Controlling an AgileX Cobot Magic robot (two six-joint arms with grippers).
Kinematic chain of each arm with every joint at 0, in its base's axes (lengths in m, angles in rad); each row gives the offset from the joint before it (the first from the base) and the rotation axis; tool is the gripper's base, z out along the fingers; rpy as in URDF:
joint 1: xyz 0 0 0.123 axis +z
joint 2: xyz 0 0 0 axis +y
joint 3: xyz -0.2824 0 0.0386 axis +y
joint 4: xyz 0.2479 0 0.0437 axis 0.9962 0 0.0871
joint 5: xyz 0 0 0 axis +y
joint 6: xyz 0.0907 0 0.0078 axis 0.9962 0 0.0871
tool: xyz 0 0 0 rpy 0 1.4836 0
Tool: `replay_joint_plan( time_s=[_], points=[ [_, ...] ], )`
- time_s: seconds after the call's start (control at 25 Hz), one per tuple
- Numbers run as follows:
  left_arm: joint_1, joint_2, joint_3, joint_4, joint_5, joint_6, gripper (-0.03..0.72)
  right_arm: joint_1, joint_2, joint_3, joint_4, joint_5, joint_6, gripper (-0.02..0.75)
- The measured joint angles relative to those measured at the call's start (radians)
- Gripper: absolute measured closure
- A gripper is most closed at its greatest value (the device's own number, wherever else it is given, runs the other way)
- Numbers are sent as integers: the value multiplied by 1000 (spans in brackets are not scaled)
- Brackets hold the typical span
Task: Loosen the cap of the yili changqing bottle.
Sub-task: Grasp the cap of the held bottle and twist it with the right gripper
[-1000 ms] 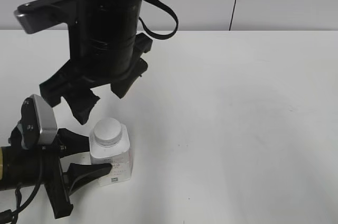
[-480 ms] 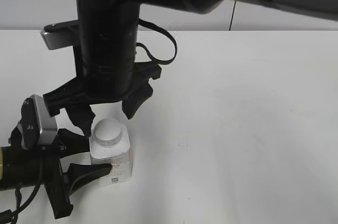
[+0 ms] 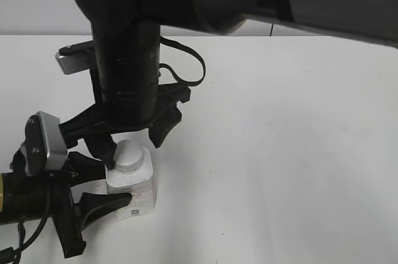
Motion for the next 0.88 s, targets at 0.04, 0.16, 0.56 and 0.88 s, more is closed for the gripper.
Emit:
replay_joint_plan(
  time_s=[0.04, 0.16, 0.56, 0.88],
  points=[
    [0, 0, 0, 0, 0, 0, 328, 0, 4, 0, 0, 0, 1, 160],
    [0, 0, 0, 0, 0, 0, 328, 0, 5, 0, -1, 0, 2, 178],
    [0, 0, 0, 0, -3, 0, 329, 2, 5, 0, 7, -3, -21, 351],
    [0, 0, 0, 0, -3, 0, 330, 2, 5, -1, 13, -3, -668, 351]
  ],
)
